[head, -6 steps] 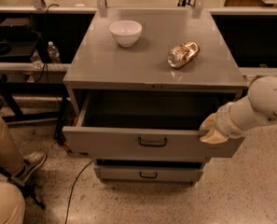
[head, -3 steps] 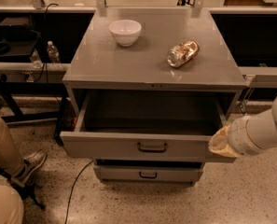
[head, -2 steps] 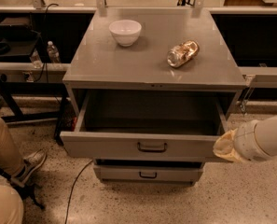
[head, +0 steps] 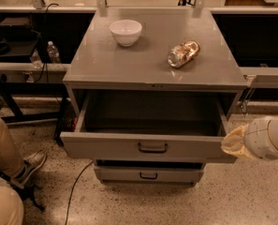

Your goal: Open top drawer

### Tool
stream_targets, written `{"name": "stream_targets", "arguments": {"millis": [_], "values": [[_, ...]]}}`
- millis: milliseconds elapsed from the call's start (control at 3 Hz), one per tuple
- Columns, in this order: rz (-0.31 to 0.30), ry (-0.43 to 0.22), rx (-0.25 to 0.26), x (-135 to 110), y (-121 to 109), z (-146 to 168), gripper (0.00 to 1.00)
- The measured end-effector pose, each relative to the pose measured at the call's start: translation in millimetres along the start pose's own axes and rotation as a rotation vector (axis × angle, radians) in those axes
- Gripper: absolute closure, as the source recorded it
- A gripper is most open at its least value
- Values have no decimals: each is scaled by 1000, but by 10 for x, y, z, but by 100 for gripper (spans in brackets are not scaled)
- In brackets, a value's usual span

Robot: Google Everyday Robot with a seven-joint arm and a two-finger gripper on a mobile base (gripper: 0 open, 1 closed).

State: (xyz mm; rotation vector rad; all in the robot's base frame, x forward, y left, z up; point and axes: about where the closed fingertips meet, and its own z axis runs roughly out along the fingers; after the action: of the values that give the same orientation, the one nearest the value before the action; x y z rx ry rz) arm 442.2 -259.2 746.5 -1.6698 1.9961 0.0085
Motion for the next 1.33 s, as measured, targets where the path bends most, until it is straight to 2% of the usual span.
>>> {"name": "stream_targets", "arguments": {"millis": [333,667,1000,1333], "values": [[27,1,36,133,-289,-220,26],[56,0,63,250,-498,-370,4],[92,7,104,411,-728,-543,0],[92,7,104,411,-728,-543,0]]}}
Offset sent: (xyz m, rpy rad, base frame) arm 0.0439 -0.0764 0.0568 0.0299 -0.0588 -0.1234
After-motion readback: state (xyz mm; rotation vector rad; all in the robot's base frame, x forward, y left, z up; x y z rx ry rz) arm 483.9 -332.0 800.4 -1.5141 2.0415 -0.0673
